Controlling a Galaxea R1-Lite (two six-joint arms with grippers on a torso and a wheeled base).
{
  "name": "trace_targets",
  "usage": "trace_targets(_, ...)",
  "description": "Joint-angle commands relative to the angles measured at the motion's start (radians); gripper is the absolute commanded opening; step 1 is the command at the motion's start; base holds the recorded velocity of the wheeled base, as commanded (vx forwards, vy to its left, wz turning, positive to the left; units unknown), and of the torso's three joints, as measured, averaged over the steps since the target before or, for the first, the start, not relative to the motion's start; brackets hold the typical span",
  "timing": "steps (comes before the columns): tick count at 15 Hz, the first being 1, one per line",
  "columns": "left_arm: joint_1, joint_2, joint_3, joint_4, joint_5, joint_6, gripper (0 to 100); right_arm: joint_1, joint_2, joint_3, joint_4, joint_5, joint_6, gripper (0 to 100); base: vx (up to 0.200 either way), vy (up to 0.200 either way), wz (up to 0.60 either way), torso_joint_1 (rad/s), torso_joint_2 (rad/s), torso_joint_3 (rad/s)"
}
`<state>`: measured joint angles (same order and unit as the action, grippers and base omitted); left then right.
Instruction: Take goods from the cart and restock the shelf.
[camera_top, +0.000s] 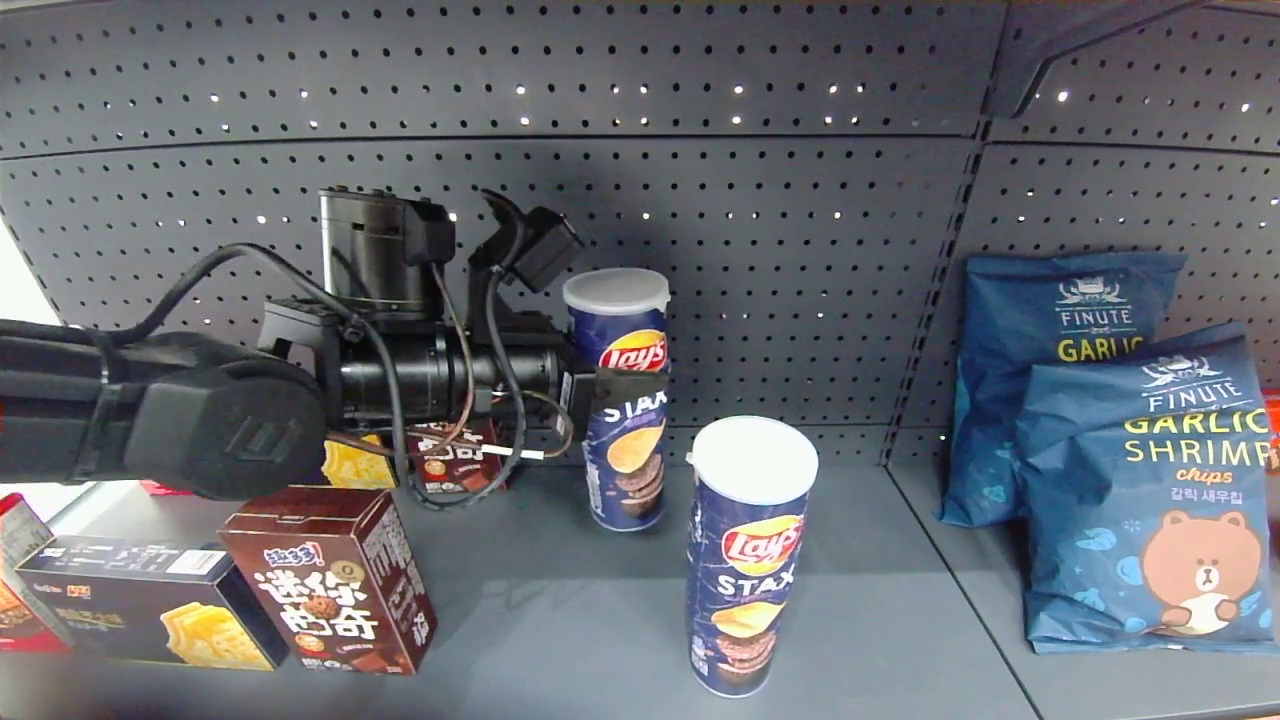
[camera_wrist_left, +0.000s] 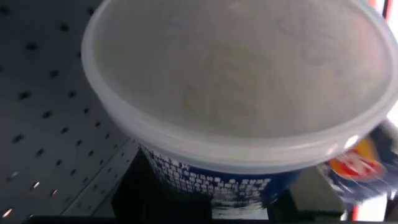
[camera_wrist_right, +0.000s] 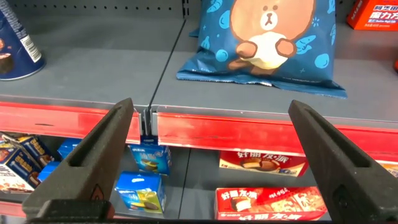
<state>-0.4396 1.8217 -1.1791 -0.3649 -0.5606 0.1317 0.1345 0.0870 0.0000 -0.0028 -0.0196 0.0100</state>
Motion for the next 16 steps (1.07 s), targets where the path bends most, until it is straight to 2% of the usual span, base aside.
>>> trace_targets(1, -0.008, 0.079, -0.033, -0.011, -0.002, 0.0, 0, 0.001, 0.003, 0.0, 0.0, 0.0, 0.001, 100, 0.0, 0.0, 0.0, 0.0, 0.0, 0.0)
trace_targets(16, -0.022, 0.272, -0.223, -0.011, -0.007, 0.0, 0, 0.001, 0.003, 0.0, 0.0, 0.0, 0.001, 100, 0.0, 0.0, 0.0, 0.0, 0.0, 0.0)
